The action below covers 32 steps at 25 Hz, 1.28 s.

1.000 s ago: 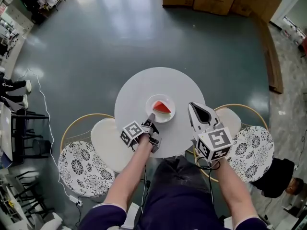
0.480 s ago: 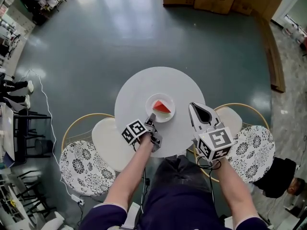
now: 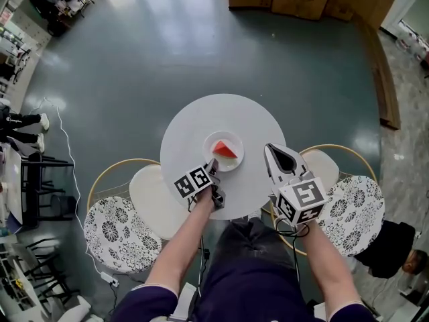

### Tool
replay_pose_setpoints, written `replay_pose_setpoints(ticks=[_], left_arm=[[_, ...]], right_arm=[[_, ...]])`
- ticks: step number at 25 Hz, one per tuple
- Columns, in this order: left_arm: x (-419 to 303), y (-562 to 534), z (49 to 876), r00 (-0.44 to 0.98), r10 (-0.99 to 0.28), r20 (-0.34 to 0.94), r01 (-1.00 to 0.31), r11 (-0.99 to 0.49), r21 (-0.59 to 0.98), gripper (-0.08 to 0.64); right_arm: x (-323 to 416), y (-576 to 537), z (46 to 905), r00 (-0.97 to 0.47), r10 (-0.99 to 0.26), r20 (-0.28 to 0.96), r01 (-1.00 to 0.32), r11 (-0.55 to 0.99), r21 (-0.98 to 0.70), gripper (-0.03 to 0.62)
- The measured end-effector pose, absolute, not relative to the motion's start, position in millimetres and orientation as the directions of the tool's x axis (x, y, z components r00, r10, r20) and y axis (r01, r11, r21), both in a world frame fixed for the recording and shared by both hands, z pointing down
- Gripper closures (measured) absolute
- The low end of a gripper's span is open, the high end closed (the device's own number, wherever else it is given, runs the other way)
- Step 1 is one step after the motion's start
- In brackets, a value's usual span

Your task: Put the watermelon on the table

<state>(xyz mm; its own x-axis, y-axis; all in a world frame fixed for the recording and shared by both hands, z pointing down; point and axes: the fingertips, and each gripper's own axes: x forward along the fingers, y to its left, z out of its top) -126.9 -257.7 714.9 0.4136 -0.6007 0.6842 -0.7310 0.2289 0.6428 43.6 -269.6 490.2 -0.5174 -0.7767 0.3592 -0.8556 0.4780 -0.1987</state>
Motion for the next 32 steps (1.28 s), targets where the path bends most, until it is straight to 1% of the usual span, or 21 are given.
replay_pose_setpoints(ticks=[11, 16, 20, 24, 29, 32], left_arm=[[-128.1, -254.0, 723.2, 0.321, -0.562, 0.762, -0.848, 0.187, 0.496, 0.456], [-125.3, -252.8, 722.2, 0.288, -0.559, 0.778, -0.894, 0.135, 0.428, 0.436], [-119.3, -251.1, 721.1, 0.263, -0.557, 0.788, -0.934, 0.059, 0.354, 0.419], [-115.2, -250.2, 721.8, 0.249, -0.558, 0.792, -0.953, 0.006, 0.304, 0.407], [-115.7, -248.8, 723.6, 0.223, -0.553, 0.803, -0.966, -0.012, 0.260, 0.391], [-115.5, -249.5, 720.2, 0.206, -0.568, 0.797, -0.975, -0.048, 0.218, 0.388]], right_arm=[[42.4, -266.3, 489.1, -0.525, -0.775, 0.352, -0.851, 0.483, -0.206, 0.588], [44.3, -261.5, 485.7, -0.525, -0.777, 0.348, -0.851, 0.484, -0.203, 0.588], [46.4, -255.5, 484.3, -0.525, -0.778, 0.346, -0.851, 0.486, -0.200, 0.588], [48.0, -248.4, 483.6, -0.525, -0.779, 0.344, -0.851, 0.486, -0.198, 0.588], [49.8, -240.6, 478.9, -0.528, -0.779, 0.337, -0.849, 0.492, -0.193, 0.588], [51.7, -235.1, 480.7, -0.528, -0.779, 0.339, -0.849, 0.492, -0.193, 0.588]])
